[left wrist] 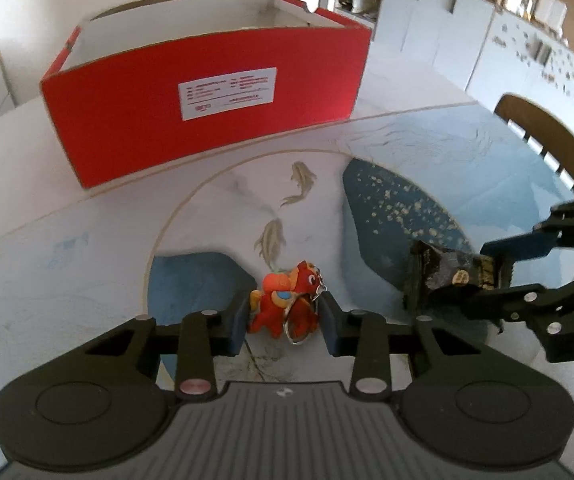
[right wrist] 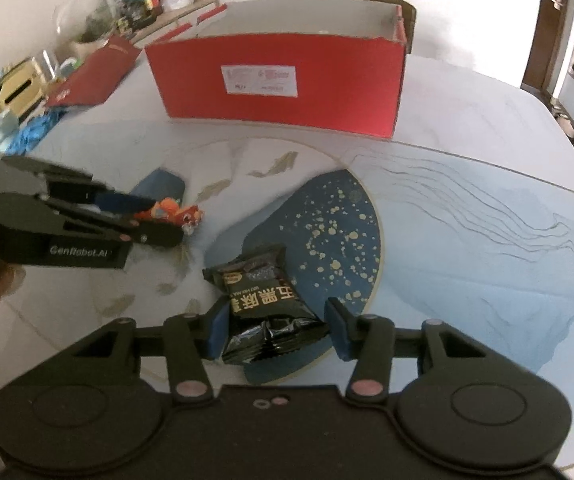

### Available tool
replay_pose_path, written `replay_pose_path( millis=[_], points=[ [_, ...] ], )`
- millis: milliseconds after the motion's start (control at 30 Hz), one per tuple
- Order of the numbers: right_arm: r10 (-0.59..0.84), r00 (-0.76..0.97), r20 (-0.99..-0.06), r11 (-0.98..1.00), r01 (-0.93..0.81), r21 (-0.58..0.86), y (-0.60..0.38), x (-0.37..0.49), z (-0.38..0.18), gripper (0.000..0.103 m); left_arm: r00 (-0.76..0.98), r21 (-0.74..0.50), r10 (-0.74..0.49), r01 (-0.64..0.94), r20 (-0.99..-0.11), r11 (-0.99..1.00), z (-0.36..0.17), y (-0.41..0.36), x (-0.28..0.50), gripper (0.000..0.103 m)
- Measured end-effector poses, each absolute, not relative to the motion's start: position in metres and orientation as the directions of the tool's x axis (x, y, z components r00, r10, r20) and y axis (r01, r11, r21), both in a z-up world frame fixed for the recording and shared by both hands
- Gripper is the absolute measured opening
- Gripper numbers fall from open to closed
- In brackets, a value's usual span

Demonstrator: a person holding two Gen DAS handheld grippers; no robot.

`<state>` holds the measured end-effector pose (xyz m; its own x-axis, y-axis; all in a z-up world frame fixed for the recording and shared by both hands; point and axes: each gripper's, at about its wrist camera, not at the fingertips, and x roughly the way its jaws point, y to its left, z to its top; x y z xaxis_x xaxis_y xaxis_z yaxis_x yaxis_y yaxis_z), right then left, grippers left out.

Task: Organize objects
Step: 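Carry the plush keychain and black snack packet with both grippers over the red box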

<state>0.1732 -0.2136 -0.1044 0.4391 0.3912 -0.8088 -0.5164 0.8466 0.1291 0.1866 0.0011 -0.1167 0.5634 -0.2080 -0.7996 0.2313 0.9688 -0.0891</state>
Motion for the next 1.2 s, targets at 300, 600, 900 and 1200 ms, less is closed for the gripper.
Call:
replay_pose_path(
  millis=[300,600,900,1200],
  points=[
    [0.421,0.466,-0.778,0.848,-0.506,0.156,-0.209,0.165,-0.076,0.048,0.571,-0.180,-0.252,0.181,-0.781,0.967,-0.098,0.013,0.165,0.036],
    [0.417,0.548,-0.725,0.866,-0.481,0.135,-0.195,0.175,-0.036,0.048,0.629,-0.193,-0.227,0.124,-0.743,0.973,-0.060,0.020,0.167,0.036],
    [0.421,0.619,-0.663,0.876,-0.466,0.122,-0.182,0.209,-0.001,0.048,0.703,-0.190,-0.217,0.118,-0.677,0.975,-0.011,0.024,0.196,0.036],
    [0.418,0.666,-0.618,0.873,-0.482,0.072,-0.169,0.249,0.024,0.048,0.754,-0.131,-0.179,0.124,-0.632,0.984,0.025,0.032,0.239,0.036]
  ],
)
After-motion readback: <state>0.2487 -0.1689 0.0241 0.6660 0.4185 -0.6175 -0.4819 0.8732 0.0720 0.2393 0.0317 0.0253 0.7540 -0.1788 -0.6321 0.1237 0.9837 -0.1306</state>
